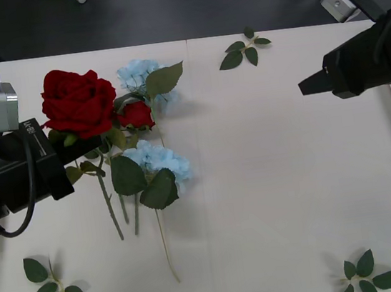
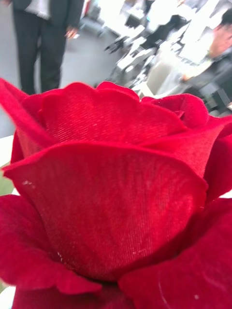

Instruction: Put the red flowers into the right box and the blue flowers into the left box

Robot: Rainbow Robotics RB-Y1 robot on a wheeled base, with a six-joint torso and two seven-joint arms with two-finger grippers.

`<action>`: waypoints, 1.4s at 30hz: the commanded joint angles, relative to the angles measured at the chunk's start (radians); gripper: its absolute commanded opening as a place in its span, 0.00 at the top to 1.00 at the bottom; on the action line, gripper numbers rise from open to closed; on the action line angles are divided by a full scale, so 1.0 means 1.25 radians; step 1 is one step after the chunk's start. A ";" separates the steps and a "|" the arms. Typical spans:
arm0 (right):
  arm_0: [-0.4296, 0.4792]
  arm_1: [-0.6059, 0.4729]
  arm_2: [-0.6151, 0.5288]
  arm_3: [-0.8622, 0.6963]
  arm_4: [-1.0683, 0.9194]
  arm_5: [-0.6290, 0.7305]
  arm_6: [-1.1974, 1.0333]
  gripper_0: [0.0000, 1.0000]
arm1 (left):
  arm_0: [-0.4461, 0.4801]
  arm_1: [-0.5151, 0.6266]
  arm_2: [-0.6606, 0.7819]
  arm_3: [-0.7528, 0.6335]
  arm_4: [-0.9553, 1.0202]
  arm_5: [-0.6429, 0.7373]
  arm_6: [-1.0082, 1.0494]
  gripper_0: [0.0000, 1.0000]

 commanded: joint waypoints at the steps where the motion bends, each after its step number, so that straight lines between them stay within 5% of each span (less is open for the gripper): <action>1: 0.066 -0.031 -0.011 -0.018 -0.025 -0.093 0.012 0.19 | -0.055 -0.005 -0.020 -0.009 0.044 0.033 -0.085 1.00; 16: 0.413 -0.235 -0.013 -0.157 -0.196 -0.674 0.303 0.19 | -0.149 -0.139 0.008 -0.009 0.174 0.102 -0.122 1.00; 24: 0.486 -0.252 -0.010 -0.222 -0.284 -0.754 0.468 0.19 | -0.180 -0.165 0.008 -0.008 0.142 0.134 -0.126 1.00; 29: 0.461 -0.242 0.040 -0.232 -0.331 -0.755 0.555 0.19 | -0.195 -0.165 -0.020 -0.002 0.112 0.134 -0.123 1.00; 42: 0.131 -0.157 0.488 -0.117 -0.343 -0.843 0.720 0.19 | -0.195 -0.165 -0.020 -0.002 0.112 0.134 -0.123 1.00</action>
